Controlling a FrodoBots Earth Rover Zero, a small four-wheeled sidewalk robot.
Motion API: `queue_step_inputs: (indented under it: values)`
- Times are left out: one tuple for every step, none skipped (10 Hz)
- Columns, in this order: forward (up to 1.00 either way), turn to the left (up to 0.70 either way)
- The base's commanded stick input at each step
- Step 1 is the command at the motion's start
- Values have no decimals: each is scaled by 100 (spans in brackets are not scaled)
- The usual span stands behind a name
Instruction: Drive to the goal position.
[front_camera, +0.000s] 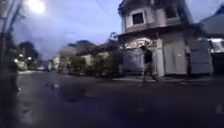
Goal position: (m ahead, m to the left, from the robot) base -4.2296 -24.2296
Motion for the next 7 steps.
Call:
queue_step_inputs:
  values:
    - [0,-70]
    - [0,-70]
    - [0,-70]
    - [0,-70]
    - [0,-70]
    - [0,-70]
    - [0,-70]
